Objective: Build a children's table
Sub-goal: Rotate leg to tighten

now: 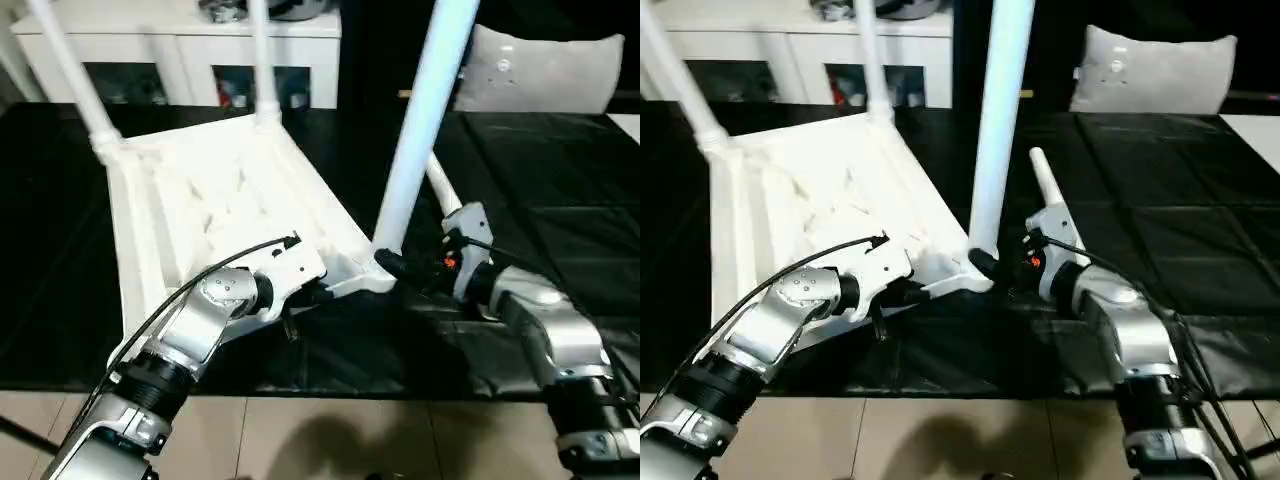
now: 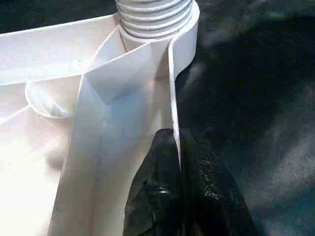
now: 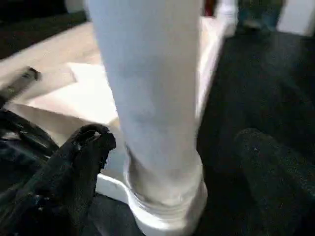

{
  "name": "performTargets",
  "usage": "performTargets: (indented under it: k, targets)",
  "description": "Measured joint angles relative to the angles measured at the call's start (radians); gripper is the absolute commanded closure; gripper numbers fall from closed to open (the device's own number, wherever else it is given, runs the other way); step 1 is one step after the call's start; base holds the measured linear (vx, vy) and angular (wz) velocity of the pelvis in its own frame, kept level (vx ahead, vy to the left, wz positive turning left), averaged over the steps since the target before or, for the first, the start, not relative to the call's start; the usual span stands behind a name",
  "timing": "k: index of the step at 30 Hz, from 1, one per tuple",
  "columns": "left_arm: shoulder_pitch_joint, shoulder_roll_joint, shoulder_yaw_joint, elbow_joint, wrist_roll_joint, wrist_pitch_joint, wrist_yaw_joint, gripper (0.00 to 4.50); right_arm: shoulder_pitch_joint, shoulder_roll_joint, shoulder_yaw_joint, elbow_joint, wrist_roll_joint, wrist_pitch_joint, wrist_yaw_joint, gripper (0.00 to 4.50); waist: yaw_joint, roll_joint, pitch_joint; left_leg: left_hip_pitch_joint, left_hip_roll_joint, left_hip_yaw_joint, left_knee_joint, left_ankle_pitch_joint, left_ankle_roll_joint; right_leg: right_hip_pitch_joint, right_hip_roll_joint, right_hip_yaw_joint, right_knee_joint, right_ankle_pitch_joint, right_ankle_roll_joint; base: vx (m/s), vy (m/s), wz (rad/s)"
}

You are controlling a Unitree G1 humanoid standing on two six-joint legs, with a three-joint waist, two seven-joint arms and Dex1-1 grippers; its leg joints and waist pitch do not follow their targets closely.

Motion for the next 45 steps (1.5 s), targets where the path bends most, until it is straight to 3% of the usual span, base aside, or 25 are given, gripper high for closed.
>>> performTargets:
  k: [10,16,21,28,31,33,39,45]
  targets:
    - [0.01,0.05,-0.016,-0.015,-0.014,-0.046,-0.086,4.5,0.033,-0.064,0.069,-0.04,-0.009,-0.014,0.119,0.08,0.017,0.0,0.0,0.001,0.0,0.0,0.0,0.0,0.0,0.0,0.0,0.0,0.0,0.0,0.0,0.0,0.0,0.0]
    - [0.009,0.104,-0.044,-0.005,-0.025,-0.133,-0.188,4.5,0.026,-0.109,0.114,0.017,-0.066,-0.091,0.169,0.08,0.038,0.0,0.0,0.0,0.0,0.0,0.001,0.0,0.0,0.001,-0.001,0.0,0.0,0.0,0.0,0.0,0.0,0.0]
    - [-0.008,0.121,-0.058,0.012,-0.023,-0.156,-0.226,4.5,0.015,-0.108,0.142,0.044,-0.076,-0.1,0.206,0.08,0.041,0.0,0.0,0.001,0.0,0.0,0.003,0.0,0.0,0.001,-0.001,0.0,0.004,0.0,0.0,0.0,0.0,0.0]
    - [-0.014,0.132,-0.071,0.02,-0.022,-0.18,-0.259,4.5,0.004,-0.096,0.145,0.078,-0.055,-0.112,0.256,0.81,0.048,0.0,0.0,0.002,0.0,0.0,0.008,-0.001,-0.001,0.001,-0.002,0.001,0.009,-0.001,0.0,0.0,0.0,0.0]
    - [-0.015,0.132,-0.073,0.023,-0.022,-0.186,-0.262,4.5,0.002,-0.088,0.146,0.084,-0.051,-0.116,0.266,0.93,0.049,0.0,0.0,0.002,0.0,0.0,0.01,-0.001,-0.001,0.002,-0.002,0.001,0.01,-0.001,0.0,0.0,0.0,0.0]
    - [-0.015,0.132,-0.074,0.024,-0.023,-0.187,-0.262,4.5,0.002,-0.087,0.147,0.093,-0.048,-0.116,0.273,1.29,0.049,0.0,0.0,0.002,0.0,0.0,0.01,-0.001,-0.001,0.002,-0.002,0.001,0.01,-0.001,0.0,0.0,0.0,0.0]
    - [-0.017,0.133,-0.074,0.026,-0.023,-0.188,-0.271,4.5,-0.01,-0.085,0.147,0.122,-0.044,-0.116,0.285,1.7,0.049,0.0,0.0,0.002,0.0,0.0,0.01,-0.001,-0.001,0.002,-0.002,0.001,0.011,-0.001,0.0,0.0,0.0,0.0]
    - [-0.017,0.135,-0.074,0.026,-0.023,-0.187,-0.275,4.5,-0.017,-0.078,0.144,0.137,-0.039,-0.103,0.292,1.82,0.048,-0.001,0.0,0.002,0.0,0.0,0.01,-0.001,-0.001,0.002,-0.002,0.001,0.011,-0.001,0.0,0.0,0.0,0.0]
